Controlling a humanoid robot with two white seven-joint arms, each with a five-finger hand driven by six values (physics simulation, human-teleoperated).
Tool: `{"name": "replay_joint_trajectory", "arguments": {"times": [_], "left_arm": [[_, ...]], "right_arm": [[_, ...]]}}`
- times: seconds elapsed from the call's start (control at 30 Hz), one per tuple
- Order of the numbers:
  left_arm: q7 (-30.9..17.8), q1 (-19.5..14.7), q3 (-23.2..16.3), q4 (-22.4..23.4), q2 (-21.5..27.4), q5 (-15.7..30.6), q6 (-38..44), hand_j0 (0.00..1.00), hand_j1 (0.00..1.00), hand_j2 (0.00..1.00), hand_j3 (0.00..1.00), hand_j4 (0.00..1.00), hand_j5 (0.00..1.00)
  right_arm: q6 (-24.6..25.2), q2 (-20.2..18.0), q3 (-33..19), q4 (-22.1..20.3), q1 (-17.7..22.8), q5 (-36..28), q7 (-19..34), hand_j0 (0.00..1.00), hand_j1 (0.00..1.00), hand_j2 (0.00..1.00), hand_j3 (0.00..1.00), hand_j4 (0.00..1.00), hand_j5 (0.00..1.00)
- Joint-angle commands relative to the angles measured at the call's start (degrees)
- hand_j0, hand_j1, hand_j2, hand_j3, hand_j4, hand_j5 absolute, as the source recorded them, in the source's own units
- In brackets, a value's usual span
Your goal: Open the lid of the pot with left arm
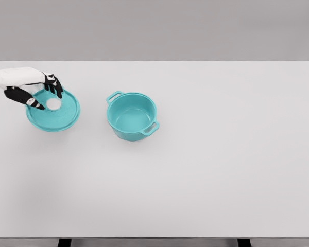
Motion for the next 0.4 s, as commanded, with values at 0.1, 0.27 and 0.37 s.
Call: {"name": "replay_joint_trajectory", "arguments": {"times": [0.1,0.27,0.37], "left_arm": [[0.0,0.0,0.5,0.8,-0.4,-0.8,0.2,1.00,1.00,1.00,1.00,1.00,1.00],[0.0,-0.1,0.6,-8.7,0.5,4.3,0.2,1.00,1.00,1.00,1.00,1.00,1.00],[0.0,0.3,4.8,-24.9,2.2,7.7,0.2,1.00,1.00,1.00,1.00,1.00,1.00]], "right_arm": [[0.0,0.0,0.0,0.0,0.0,0.0,0.0,1.00,1.00,1.00,1.00,1.00,1.00],[0.0,0.0,0.0,0.0,0.0,0.0,0.0,1.00,1.00,1.00,1.00,1.00,1.00],[0.0,0.0,0.0,0.0,0.0,0.0,0.0,1.00,1.00,1.00,1.00,1.00,1.00]]}}
